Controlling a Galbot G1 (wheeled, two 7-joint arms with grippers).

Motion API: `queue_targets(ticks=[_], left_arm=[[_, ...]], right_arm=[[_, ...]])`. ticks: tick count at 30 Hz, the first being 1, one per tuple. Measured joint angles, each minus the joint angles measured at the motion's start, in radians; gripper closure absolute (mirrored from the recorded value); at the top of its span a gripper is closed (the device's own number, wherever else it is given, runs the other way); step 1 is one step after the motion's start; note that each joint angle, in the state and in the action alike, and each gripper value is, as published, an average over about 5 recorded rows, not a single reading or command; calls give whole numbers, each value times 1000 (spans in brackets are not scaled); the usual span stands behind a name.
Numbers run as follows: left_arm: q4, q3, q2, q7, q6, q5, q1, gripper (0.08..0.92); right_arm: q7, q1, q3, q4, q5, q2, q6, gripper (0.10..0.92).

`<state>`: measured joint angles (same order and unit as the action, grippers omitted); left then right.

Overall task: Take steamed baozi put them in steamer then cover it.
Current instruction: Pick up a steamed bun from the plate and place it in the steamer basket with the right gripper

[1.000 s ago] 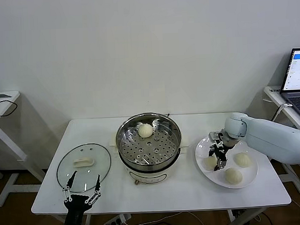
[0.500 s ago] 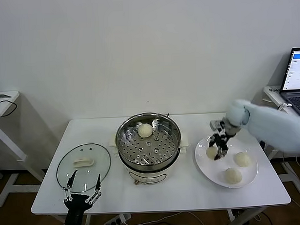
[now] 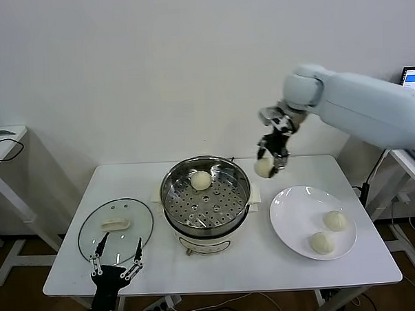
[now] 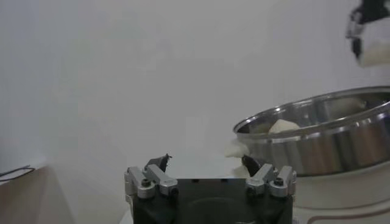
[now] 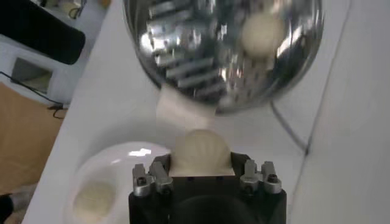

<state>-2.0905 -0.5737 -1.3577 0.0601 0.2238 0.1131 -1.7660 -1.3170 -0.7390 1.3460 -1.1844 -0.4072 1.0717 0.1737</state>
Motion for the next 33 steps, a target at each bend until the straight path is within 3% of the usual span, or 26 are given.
queue_targets(ticks=[18,33], left_arm=[[-1,-1,-1,3,8,1,0,177],[-7,-10,-1,5,18,0,-8,177]], right_arm=[[143,53,110,146,-114,391,92,389],[185,142,147,241,-105,523,107,389]])
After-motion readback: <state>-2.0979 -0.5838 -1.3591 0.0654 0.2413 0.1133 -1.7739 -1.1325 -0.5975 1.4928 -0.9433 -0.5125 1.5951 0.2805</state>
